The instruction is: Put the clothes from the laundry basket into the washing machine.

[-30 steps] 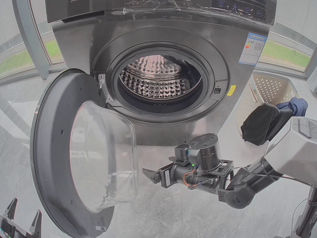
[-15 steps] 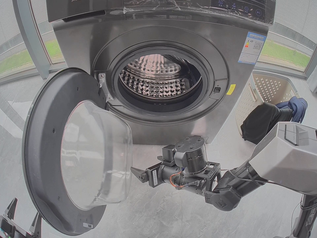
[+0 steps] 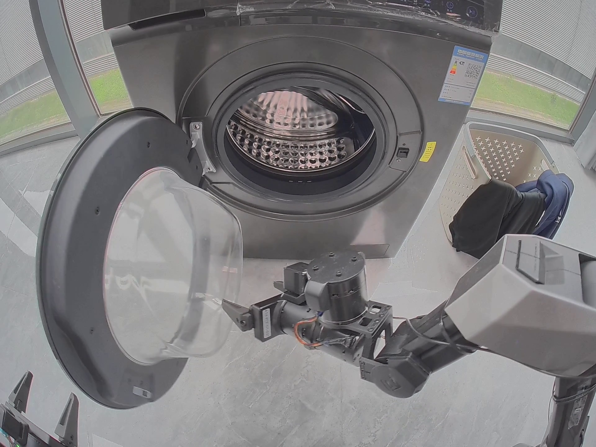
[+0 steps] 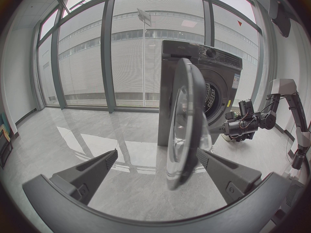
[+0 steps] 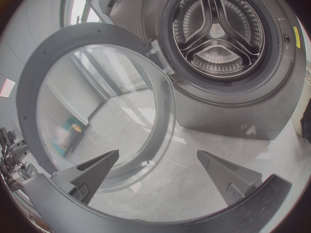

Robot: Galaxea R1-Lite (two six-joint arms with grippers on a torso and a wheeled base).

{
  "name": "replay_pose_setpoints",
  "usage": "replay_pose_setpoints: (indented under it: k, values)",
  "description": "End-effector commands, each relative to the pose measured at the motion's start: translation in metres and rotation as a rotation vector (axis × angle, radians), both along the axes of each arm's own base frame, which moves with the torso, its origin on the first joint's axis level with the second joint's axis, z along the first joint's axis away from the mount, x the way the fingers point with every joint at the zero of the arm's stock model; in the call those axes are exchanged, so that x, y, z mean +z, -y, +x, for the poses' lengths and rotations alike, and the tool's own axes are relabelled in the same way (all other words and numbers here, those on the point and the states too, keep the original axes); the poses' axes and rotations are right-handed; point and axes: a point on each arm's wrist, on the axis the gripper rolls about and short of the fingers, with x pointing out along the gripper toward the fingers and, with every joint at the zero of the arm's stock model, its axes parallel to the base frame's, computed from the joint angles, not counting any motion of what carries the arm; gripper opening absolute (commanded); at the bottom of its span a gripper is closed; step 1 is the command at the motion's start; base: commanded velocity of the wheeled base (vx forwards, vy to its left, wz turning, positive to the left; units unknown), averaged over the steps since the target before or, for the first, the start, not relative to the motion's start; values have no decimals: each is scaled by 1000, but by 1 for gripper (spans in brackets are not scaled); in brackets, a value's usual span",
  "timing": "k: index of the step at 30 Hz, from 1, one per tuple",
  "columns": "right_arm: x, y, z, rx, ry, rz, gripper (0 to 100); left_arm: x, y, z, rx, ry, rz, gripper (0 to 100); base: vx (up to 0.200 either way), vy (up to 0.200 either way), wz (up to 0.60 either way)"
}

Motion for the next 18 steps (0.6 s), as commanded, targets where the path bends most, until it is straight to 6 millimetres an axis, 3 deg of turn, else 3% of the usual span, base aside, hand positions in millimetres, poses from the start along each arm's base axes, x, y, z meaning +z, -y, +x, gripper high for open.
replay_pose_setpoints:
  k: [1, 11, 18]
  values:
    - [-7, -18, 0, 3, 15, 40, 100, -4, 0, 0, 0, -3, -1, 100, 0, 0, 0]
    - [2, -9, 16, -39, 41, 67, 100, -4, 0, 0, 0, -5, -1, 100, 0, 0, 0]
    - [8, -32, 14, -3, 69, 105, 100, -4, 0, 0, 0, -3, -1, 100, 0, 0, 0]
